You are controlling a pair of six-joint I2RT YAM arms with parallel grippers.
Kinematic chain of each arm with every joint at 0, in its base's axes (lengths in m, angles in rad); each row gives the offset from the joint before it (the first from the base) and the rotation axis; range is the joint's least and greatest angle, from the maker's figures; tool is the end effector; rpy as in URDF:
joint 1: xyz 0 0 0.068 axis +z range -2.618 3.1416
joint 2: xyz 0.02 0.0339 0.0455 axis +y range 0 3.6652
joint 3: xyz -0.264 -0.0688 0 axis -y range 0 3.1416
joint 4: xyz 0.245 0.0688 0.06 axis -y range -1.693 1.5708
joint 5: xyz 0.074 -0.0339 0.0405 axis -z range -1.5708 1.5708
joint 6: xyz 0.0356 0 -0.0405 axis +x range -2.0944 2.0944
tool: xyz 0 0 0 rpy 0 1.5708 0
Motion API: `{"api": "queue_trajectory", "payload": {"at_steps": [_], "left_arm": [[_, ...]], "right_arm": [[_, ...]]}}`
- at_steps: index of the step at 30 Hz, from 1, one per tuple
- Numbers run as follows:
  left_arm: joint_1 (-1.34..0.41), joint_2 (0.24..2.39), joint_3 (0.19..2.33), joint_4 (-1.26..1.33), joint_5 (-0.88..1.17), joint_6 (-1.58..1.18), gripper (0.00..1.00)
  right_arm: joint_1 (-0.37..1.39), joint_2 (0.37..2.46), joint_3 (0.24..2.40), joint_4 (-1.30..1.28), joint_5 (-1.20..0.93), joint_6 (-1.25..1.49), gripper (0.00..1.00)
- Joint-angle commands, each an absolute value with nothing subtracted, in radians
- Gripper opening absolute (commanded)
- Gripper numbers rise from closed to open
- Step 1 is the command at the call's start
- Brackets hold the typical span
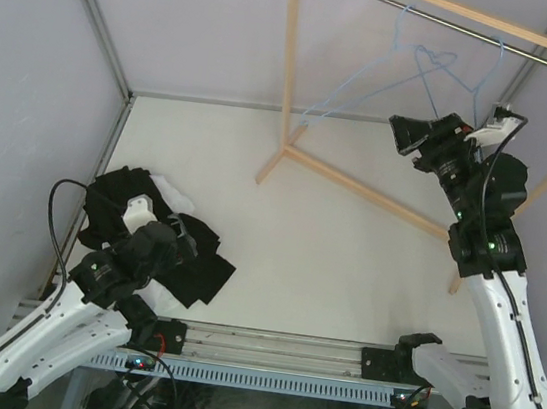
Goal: Place the shirt on the hanger
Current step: Place the hanger at the clothesline, then adjust the shirt at the center of the board.
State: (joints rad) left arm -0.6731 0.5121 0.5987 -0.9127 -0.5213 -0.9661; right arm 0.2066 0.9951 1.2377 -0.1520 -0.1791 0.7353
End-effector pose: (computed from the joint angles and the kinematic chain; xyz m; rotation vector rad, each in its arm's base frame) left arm 0.0891 -0.0484 0.2467 -0.5630 2.2021 -0.2338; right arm 0.2025 0.0489 0.4619 0.2561 1.5255 0.8880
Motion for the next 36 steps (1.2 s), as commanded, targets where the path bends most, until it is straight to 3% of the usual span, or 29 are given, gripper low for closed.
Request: {"api": "queue_trajectory", "payload": {"at_steps": [1, 11, 27, 29, 31, 34, 36], "left_arm": [[-0.646, 0.536, 0.684, -0.962, -0.620, -0.990, 1.00], [-0.400, 0.589, 0.662, -0.850, -0.537, -0.915, 1.00], [-0.260, 0.726, 0.582, -0.826, -0.586, -1.000, 0.96], [-0.248, 0.722, 0.560, -0.778, -0.575, -0.982, 0.87], [-0.224, 0.735, 0.546, -0.728, -0.545, -0.950, 0.70], [-0.214, 0.771, 0.565, -0.703, -0.514, -0.906, 0.31], [-0.213, 0.786, 0.595, -0.723, -0.512, -0.892, 0.11]], "right_arm": [[0.227, 0.911, 1.193, -0.272, -0.071, 0.528, 0.68], [0.225, 0.714, 1.120, -0.376, -0.166, 0.388, 0.70], [0.217, 0.496, 1.039, -0.638, -0.207, 0.384, 0.71], [0.217, 0.483, 1.026, -0.648, -0.212, 0.391, 0.71], [0.217, 0.473, 1.021, -0.655, -0.220, 0.402, 0.71], [0.217, 0.461, 1.013, -0.662, -0.218, 0.410, 0.71], [0.217, 0.453, 1.011, -0.672, -0.202, 0.407, 0.71]]}}
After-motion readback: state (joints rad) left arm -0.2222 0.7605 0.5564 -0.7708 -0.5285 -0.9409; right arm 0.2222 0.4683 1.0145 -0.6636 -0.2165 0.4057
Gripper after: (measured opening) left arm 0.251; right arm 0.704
